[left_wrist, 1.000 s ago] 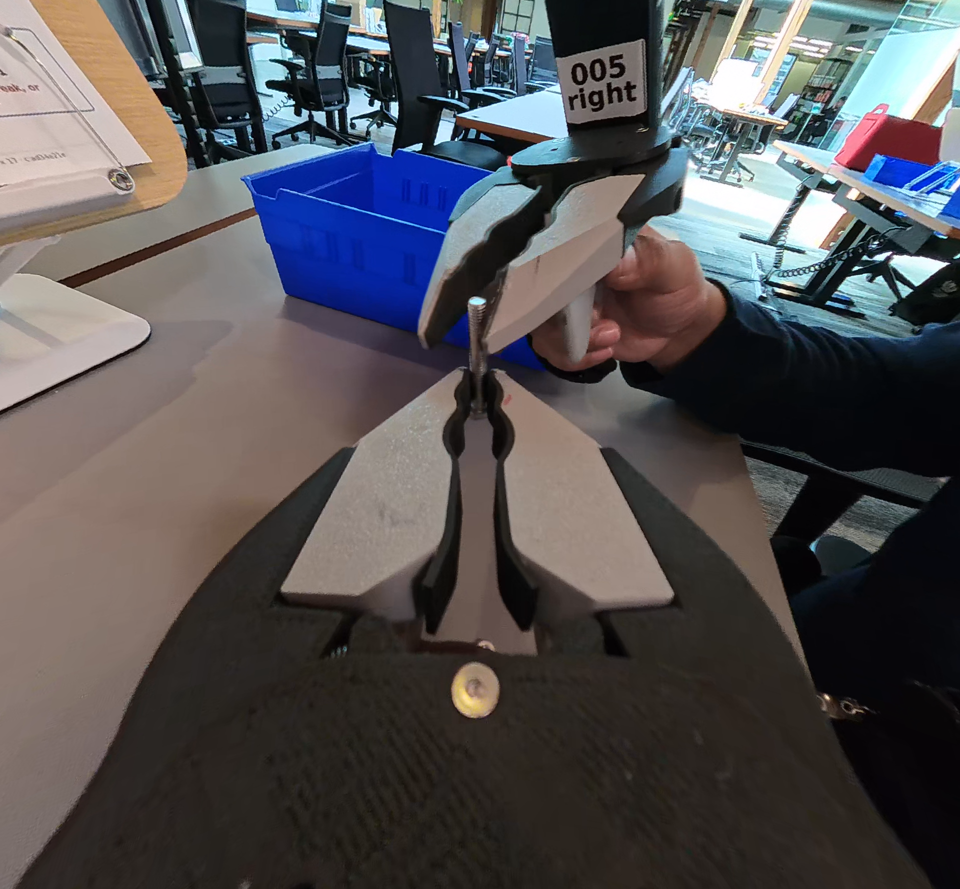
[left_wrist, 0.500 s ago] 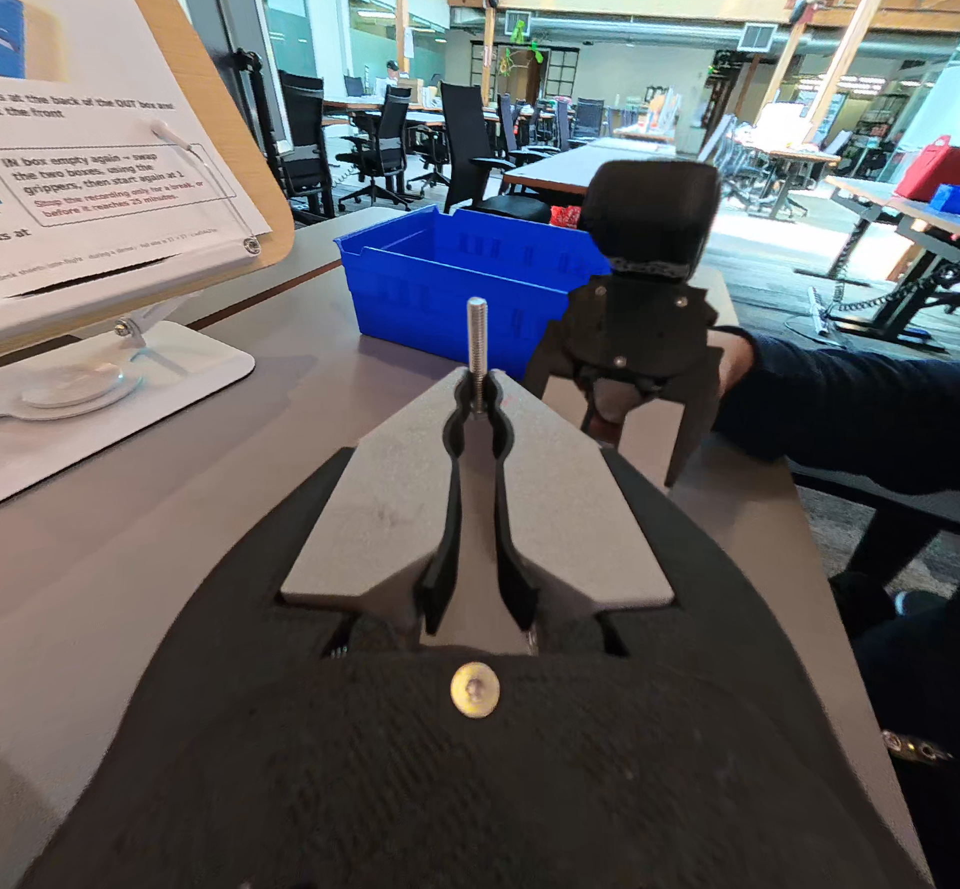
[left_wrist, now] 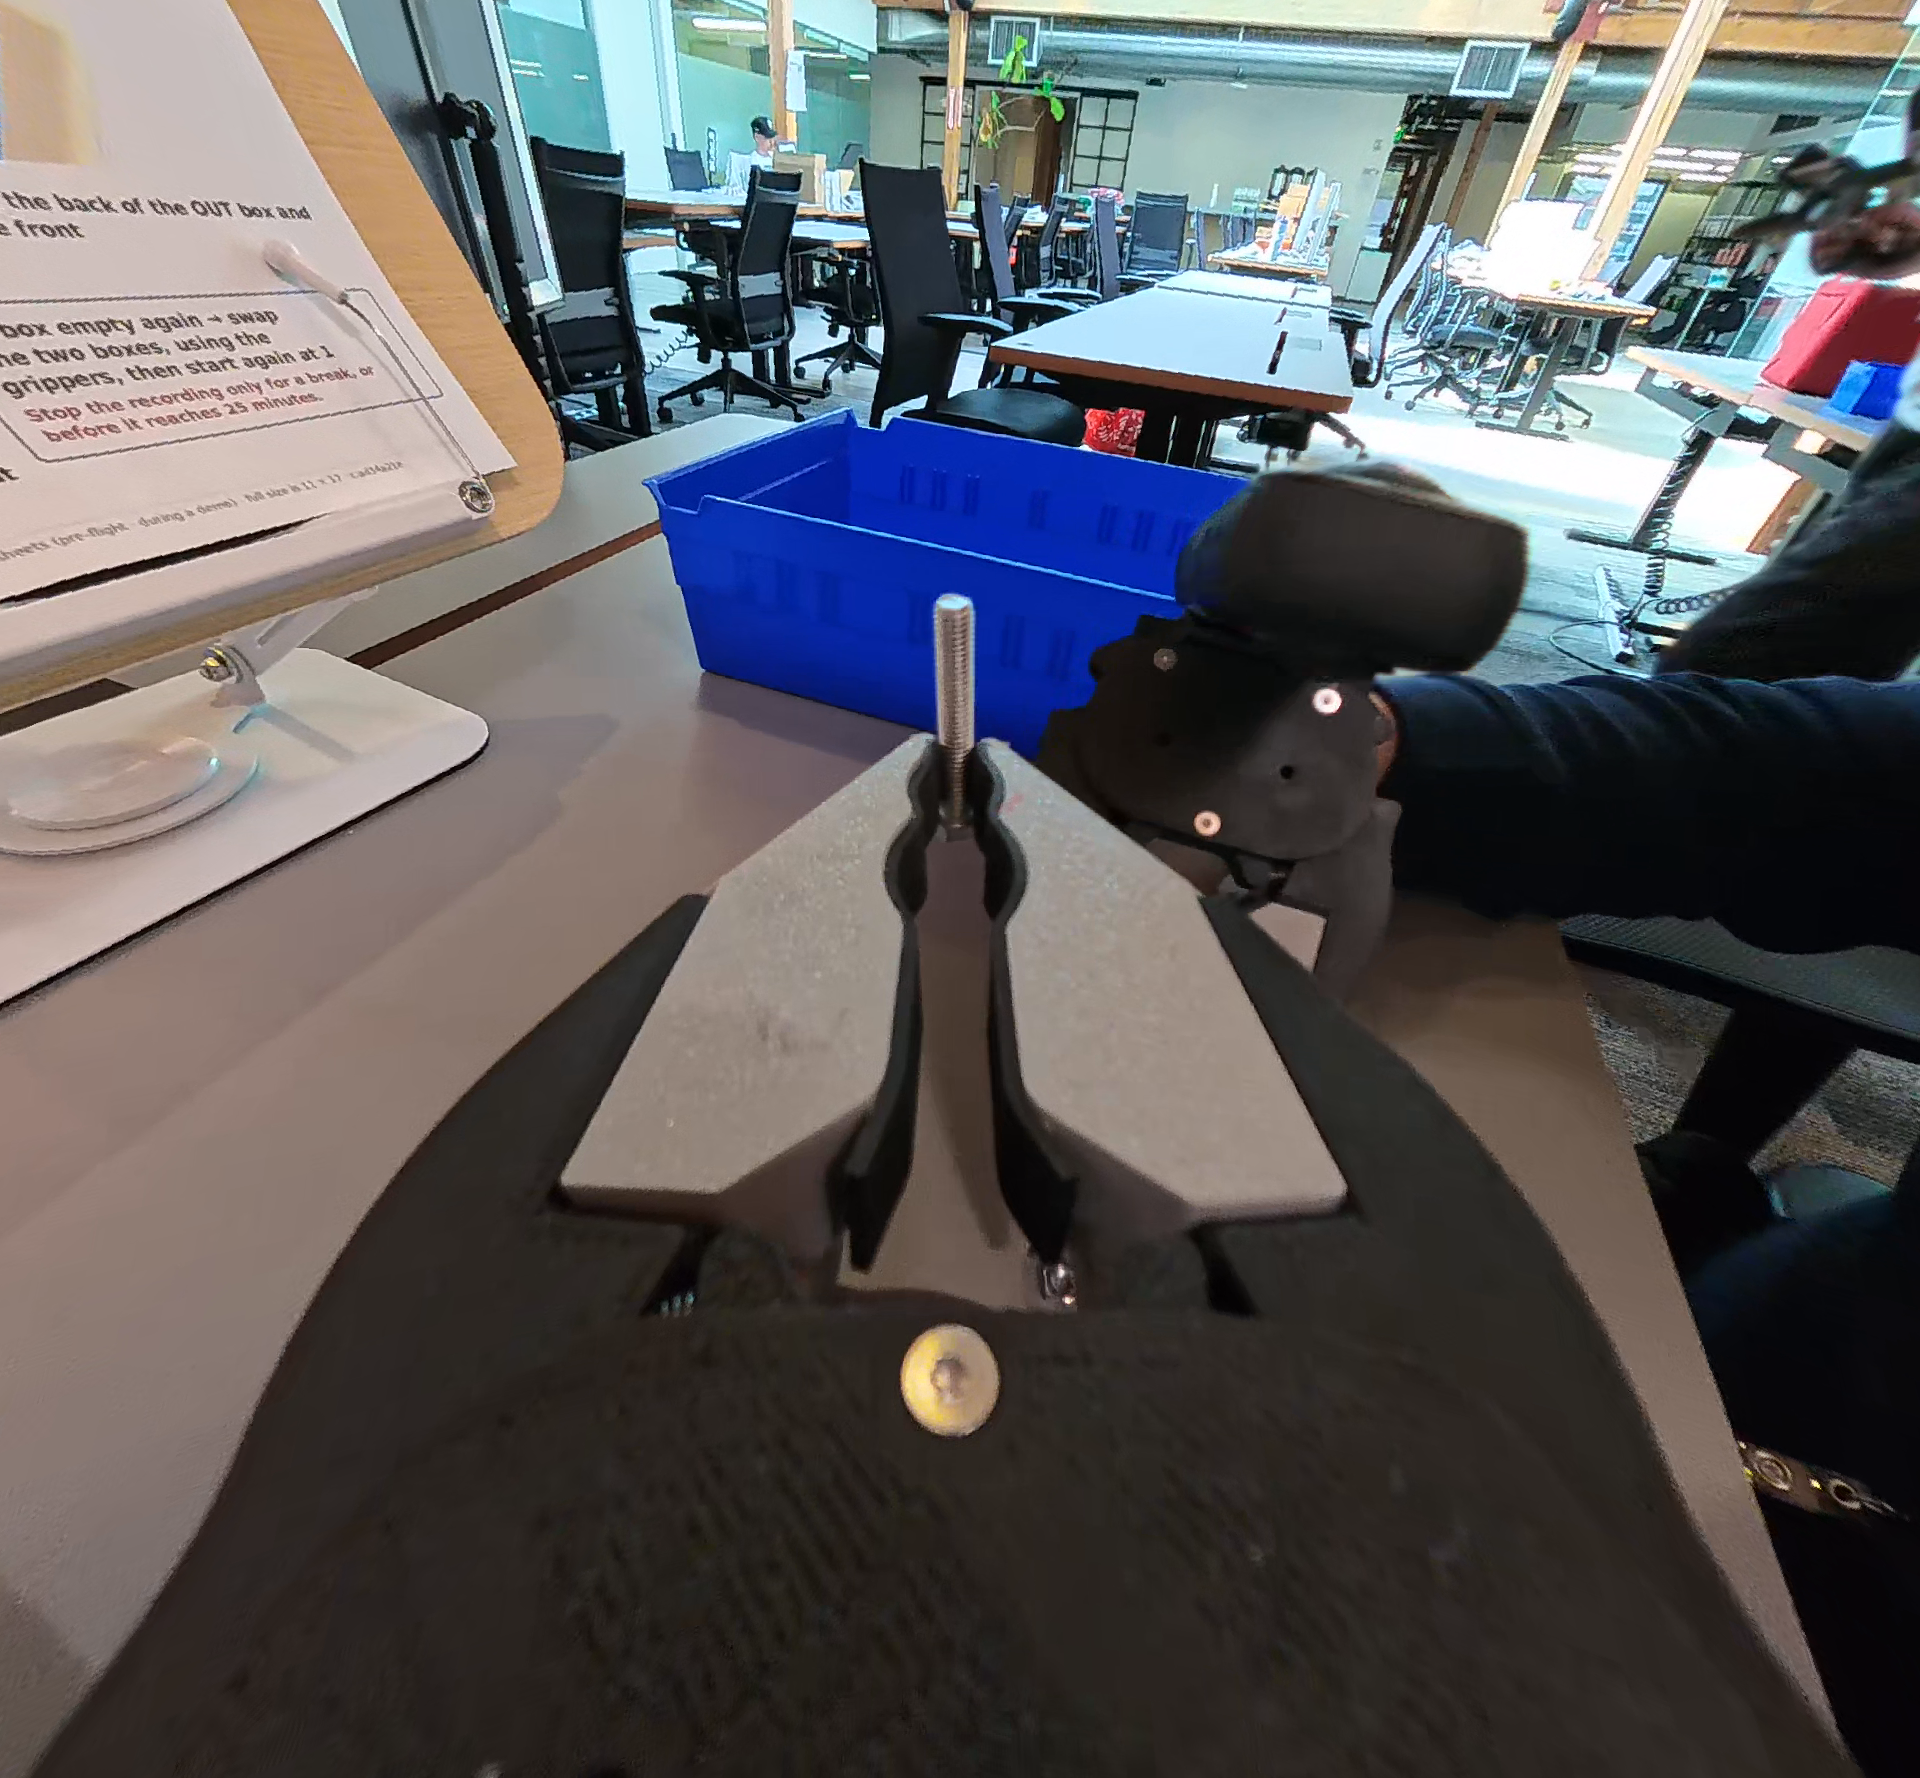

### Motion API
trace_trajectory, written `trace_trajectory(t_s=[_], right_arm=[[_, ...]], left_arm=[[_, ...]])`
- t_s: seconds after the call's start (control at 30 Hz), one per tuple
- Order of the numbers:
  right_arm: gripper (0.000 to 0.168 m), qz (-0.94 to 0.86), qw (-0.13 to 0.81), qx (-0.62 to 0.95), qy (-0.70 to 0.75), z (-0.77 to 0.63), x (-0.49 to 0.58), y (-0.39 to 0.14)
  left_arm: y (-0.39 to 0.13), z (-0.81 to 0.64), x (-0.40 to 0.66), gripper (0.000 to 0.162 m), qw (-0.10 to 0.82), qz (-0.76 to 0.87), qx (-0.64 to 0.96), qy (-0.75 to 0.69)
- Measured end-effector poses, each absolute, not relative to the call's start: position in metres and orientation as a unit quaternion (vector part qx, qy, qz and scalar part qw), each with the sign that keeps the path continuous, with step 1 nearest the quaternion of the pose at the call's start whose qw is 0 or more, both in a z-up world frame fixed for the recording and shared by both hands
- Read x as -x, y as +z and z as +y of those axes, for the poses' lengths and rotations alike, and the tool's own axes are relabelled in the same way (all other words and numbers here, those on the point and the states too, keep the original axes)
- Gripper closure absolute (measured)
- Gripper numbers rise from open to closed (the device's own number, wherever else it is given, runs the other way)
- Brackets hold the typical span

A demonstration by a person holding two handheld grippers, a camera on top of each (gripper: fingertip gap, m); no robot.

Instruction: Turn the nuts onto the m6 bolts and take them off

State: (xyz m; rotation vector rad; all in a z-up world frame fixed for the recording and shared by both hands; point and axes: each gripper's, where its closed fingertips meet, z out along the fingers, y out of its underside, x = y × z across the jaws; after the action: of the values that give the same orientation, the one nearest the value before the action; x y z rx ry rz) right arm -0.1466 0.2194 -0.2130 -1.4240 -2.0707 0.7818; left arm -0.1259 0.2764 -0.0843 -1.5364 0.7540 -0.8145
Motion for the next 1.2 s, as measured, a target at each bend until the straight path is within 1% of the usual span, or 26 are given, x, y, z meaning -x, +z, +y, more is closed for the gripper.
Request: trace_trajectory(t_s=[0.33,0.43,0.53,0.8,1.03,1.2], right_arm=[[0.152,-0.798,0.251,0.480,0.264,0.219,0.148,-0.222],[0.154,-0.797,0.248,0.483,0.264,0.221,0.149,-0.225],[0.160,-0.797,0.243,0.478,0.276,0.219,0.150,-0.226],[0.161,-0.783,0.245,0.500,0.277,0.222,0.148,-0.225],[0.162,-0.720,0.281,0.566,0.285,0.234,0.138,-0.198],[0.162,-0.652,0.305,0.616,0.320,0.251,0.125,-0.158]], left_arm=[[-0.082,0.275,0.126,0.160,0.584,0.322,0.655,-0.356],[-0.082,0.274,0.125,0.160,0.582,0.323,0.655,-0.356],[-0.082,0.274,0.125,0.160,0.582,0.324,0.655,-0.356],[-0.082,0.276,0.128,0.160,0.585,0.319,0.657,-0.353],[-0.089,0.285,0.132,0.160,0.587,0.308,0.666,-0.341],[-0.100,0.291,0.131,0.160,0.579,0.309,0.681,-0.325]])
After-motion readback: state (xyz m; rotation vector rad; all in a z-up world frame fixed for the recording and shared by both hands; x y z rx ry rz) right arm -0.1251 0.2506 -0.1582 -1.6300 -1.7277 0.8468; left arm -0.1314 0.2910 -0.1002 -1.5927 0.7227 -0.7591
